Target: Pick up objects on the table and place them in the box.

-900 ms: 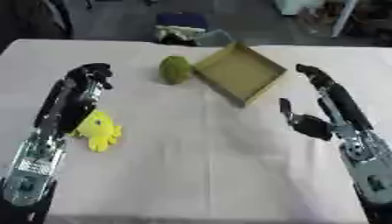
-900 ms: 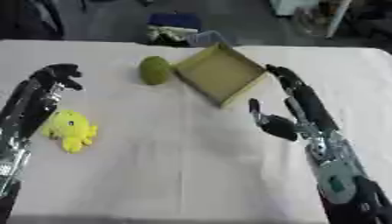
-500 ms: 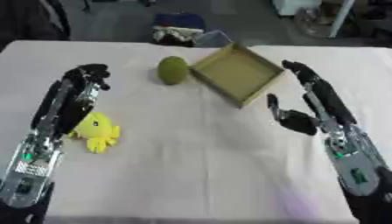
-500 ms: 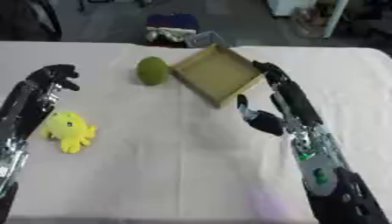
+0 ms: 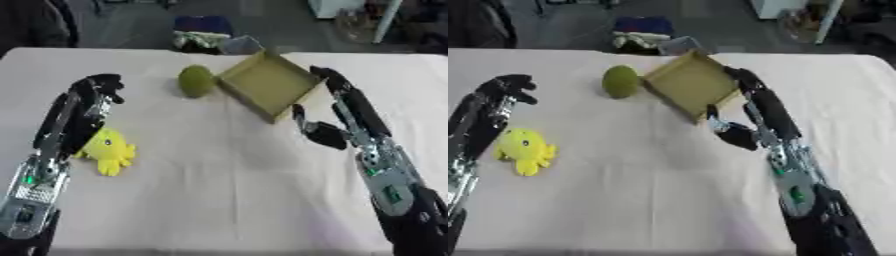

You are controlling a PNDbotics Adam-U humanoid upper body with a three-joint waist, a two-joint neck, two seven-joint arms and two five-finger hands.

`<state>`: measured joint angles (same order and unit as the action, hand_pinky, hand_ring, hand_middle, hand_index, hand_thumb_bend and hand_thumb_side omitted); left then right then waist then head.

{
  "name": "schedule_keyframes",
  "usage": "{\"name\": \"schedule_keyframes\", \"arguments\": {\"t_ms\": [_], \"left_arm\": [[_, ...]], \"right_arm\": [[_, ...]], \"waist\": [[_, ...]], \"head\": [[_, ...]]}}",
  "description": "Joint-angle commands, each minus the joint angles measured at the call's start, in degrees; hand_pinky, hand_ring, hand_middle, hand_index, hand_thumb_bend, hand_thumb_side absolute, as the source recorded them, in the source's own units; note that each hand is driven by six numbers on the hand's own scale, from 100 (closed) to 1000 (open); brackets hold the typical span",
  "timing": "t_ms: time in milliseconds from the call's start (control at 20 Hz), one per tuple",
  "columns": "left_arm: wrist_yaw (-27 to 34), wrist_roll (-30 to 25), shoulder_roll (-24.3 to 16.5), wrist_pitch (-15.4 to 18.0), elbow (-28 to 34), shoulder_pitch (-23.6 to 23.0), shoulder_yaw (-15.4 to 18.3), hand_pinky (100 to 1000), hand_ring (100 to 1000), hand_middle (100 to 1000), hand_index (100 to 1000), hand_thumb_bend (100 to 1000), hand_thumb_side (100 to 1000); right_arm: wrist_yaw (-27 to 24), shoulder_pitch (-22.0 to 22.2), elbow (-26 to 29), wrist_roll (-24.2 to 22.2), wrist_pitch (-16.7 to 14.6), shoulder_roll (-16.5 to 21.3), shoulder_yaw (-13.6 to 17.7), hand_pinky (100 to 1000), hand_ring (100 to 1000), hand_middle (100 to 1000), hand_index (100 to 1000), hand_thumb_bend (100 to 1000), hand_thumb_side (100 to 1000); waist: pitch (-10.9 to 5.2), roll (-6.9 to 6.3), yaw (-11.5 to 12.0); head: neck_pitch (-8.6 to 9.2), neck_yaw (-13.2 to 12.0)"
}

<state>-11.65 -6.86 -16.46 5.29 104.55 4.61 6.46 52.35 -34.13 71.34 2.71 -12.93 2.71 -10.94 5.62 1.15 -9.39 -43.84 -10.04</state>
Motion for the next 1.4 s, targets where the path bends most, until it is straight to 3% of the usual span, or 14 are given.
{"name": "schedule_keyframes", "arguments": {"t_ms": [50,250,850,950,1150,1400], "left_arm": [[-0.3,-0.3,-0.7,0.1,0.6,0.4,0.2,770,615,663,797,100,771],[-1.9,-1.9,-3.9,0.7,0.9,0.1,0.1,771,619,669,808,100,734],[-14.8,-16.8,-28.1,10.7,-1.5,-3.2,-3.6,767,692,739,853,100,410],[-16.2,-18.9,-31.1,12.4,-3.6,-2.7,-4.9,771,705,747,858,165,390],[-18.8,-22.4,-34.1,15.3,-8.8,0.0,-8.1,772,721,757,861,191,334],[-21.1,-24.1,-34.5,17.7,-14.3,3.4,-10.8,773,732,764,864,194,301]], "right_arm": [[0.9,-1.2,0.3,0.5,0.0,-0.1,0.5,867,1000,900,1000,173,434],[1.1,-1.2,0.2,0.6,-0.2,-0.3,0.4,867,1000,900,1000,175,433],[1.6,-0.6,0.2,0.5,-0.4,0.5,0.1,866,1000,900,1000,179,433],[1.6,-0.5,0.3,0.4,-0.5,0.6,0.0,866,1000,900,1000,180,434],[1.7,-0.4,0.3,0.3,-0.5,0.4,-0.1,866,1000,900,1000,182,433],[1.8,-0.4,0.2,0.3,-0.5,0.3,-0.1,866,1000,900,1000,184,434]], "waist": [[-0.77,-0.20,0.1],[-0.77,-0.29,0.1],[-1.40,-1.55,0.2],[-1.51,-1.70,0.2],[-1.65,-1.71,0.0],[-1.66,-1.61,-0.3]], "head": [[-0.28,-0.1],[-0.28,-0.3],[-0.28,-0.2],[-0.28,-0.1],[-0.28,-0.2],[-0.28,-0.2]]}}
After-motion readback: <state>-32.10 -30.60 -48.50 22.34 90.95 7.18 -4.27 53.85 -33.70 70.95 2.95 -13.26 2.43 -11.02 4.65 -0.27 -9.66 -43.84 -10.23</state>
